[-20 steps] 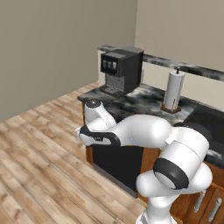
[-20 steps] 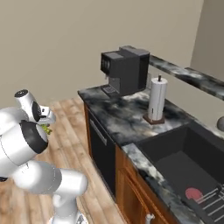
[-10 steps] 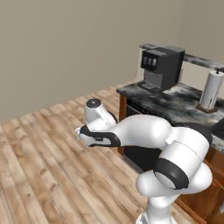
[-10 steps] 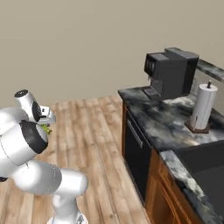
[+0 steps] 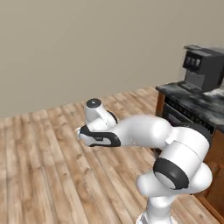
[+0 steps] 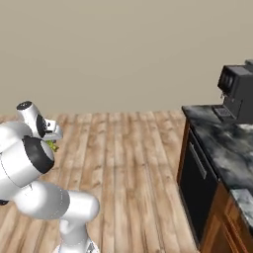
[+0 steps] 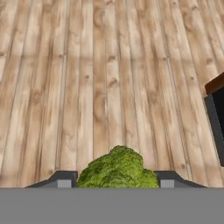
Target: Turn on the sink faucet. Then move the broccoli from the counter to the sink. Turn off the sink. Move the vegetable from the sink to the pot next to the stove. Finally move the pot to the rear left burner.
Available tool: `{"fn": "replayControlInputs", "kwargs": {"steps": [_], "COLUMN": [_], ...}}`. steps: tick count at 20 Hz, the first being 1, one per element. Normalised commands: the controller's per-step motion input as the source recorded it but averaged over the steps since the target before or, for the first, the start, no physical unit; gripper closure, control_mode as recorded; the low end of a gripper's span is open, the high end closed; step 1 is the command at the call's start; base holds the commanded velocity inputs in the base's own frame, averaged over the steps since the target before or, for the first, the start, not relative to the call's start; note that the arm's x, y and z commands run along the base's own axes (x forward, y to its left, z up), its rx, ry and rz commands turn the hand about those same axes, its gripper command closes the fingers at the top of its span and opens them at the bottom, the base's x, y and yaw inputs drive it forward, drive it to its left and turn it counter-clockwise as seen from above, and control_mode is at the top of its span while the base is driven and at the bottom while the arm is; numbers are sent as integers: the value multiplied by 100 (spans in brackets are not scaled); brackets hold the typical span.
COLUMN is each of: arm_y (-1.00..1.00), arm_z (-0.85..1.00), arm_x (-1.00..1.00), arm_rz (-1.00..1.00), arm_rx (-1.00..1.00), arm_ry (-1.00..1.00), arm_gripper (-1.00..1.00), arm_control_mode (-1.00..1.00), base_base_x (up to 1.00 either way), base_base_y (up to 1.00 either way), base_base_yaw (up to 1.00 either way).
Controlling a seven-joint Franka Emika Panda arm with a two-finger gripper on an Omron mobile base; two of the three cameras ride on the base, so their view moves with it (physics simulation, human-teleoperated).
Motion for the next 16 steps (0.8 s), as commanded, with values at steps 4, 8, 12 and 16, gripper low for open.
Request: {"fn": "replayControlInputs", "kwargs": {"steps": [4, 8, 12, 16], "arm_y": [0, 0, 0, 0], "arm_z": [0, 0, 0, 0], "arm_x": [0, 0, 0, 0], "arm_rz": [0, 0, 0, 0], "arm_rx": [0, 0, 0, 0], "arm_ry": [0, 0, 0, 0], "arm_gripper": [100, 100, 100, 100], "arm_control_mode": [100, 100, 100, 100], "base_base_x": [-10, -11, -12, -12], "base_base_y": [49, 46, 43, 41], "base_base_yaw": [39, 39, 40, 40]}}
